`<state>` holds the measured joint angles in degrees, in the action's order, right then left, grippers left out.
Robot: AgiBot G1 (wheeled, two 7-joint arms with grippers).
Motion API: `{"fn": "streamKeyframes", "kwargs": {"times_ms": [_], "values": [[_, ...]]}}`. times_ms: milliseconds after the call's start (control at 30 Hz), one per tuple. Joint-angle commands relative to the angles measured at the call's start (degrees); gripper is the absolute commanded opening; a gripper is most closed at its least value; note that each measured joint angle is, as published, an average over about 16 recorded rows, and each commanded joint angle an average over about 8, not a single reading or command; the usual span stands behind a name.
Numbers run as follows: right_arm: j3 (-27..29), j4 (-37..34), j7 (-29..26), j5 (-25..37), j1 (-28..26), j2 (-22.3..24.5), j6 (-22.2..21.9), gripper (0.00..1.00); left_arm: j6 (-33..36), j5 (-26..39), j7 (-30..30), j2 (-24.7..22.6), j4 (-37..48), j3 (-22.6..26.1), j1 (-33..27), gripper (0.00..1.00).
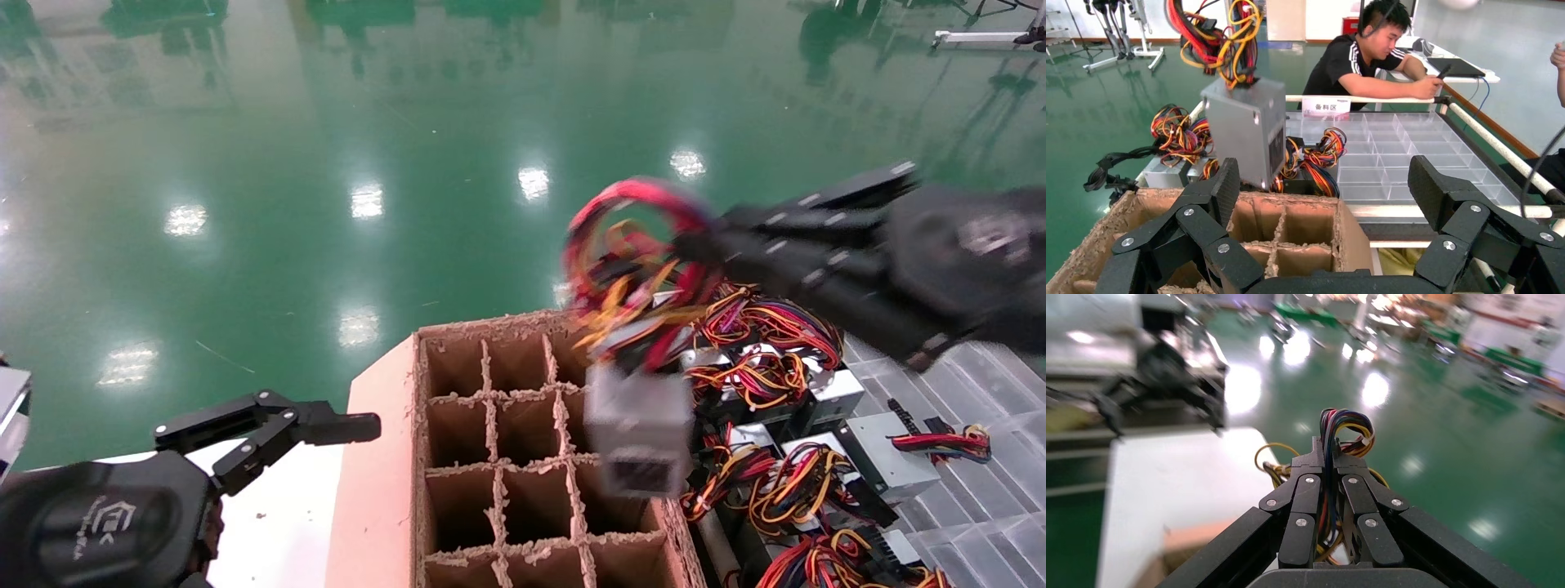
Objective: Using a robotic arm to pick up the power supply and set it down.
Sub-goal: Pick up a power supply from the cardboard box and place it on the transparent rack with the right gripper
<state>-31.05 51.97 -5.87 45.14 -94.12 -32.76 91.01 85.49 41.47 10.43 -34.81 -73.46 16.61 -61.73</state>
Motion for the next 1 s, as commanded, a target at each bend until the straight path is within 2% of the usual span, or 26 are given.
{"fn": "streamKeyframes", "kwargs": {"times_ms": [33, 267, 600, 800, 1000], "values": [[-0.54, -0.77, 0.15, 0.66, -2.03, 2.26, 0.08, 0.0, 0.0, -0.01, 0.0, 0.0, 0.0, 0.01, 0.0, 1.0], [-4.35, -2.56, 0.94, 2.6, -6.99, 10.84, 0.36, 0.0, -0.01, -0.02, -0.02, 0.01, 0.0, 0.03, -0.01, 1.0], [-10.08, -3.26, 2.86, 6.23, -10.27, 22.16, 0.23, 0.0, -0.03, -0.05, -0.03, 0.03, 0.0, 0.07, -0.02, 1.0], [-12.09, -3.1, 4.66, 9.43, -11.61, 26.12, 0.02, 0.0, -0.04, -0.06, -0.05, 0.04, 0.0, 0.09, -0.02, 1.0], [-13.92, -1.97, 6.5, 14.77, -12.53, 27.78, -0.08, 0.0, -0.05, -0.08, -0.06, 0.05, 0.0, 0.11, -0.02, 1.0]]}}
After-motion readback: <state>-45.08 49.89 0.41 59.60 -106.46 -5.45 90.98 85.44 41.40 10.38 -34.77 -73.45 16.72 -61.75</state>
